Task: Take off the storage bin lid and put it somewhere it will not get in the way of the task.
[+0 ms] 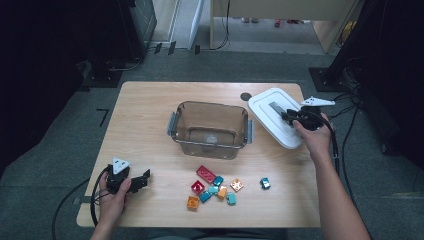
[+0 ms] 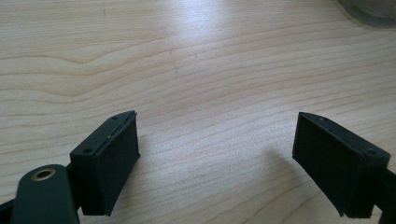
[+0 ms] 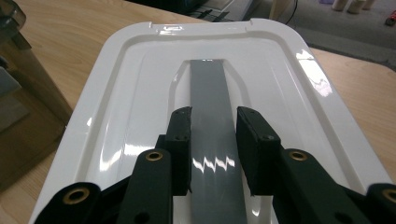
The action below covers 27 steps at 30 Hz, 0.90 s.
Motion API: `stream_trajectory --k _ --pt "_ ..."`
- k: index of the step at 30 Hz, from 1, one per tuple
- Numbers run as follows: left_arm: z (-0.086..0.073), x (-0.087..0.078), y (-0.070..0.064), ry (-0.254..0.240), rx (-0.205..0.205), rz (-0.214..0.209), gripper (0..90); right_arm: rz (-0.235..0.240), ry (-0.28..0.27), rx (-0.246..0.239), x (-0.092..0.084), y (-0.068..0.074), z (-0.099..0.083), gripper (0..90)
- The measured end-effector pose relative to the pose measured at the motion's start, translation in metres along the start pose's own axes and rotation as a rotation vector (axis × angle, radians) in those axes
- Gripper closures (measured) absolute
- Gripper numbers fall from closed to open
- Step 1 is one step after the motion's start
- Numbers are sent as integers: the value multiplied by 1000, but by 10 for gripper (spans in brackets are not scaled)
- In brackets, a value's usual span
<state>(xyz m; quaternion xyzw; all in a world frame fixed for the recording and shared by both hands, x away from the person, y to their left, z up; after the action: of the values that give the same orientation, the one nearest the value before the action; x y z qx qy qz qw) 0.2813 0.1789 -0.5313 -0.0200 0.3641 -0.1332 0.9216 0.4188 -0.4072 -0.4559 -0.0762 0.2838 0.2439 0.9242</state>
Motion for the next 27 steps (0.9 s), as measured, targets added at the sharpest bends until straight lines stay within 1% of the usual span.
stream_trajectory --k 4,9,14,19,27 --pt "0 0 0 2 1 0 146 5 15 5 5 2 -8 683" --pt "0 0 0 1 0 -1 145 9 21 18 8 4 -18 683" --pt "0 0 0 1 1 0 145 13 26 24 8 7 -26 683" --pt "0 0 0 2 2 0 145 9 43 15 7 10 -35 683" --pt "0 0 0 2 1 0 145 0 61 34 9 12 -50 683"
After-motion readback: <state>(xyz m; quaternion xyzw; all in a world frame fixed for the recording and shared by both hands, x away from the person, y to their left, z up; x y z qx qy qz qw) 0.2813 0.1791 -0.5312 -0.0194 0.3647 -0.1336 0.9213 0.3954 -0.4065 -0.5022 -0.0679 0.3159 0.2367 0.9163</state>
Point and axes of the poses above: each handheld gripper's, and its own axes: x roughly forward along the jaws, z roughly out of its top, y roughly to its left, the point moved 2 cm from there along x, roughly forward along the jaws, and after that the axes turned 6 degrees about -x, right-handed, at the moved point
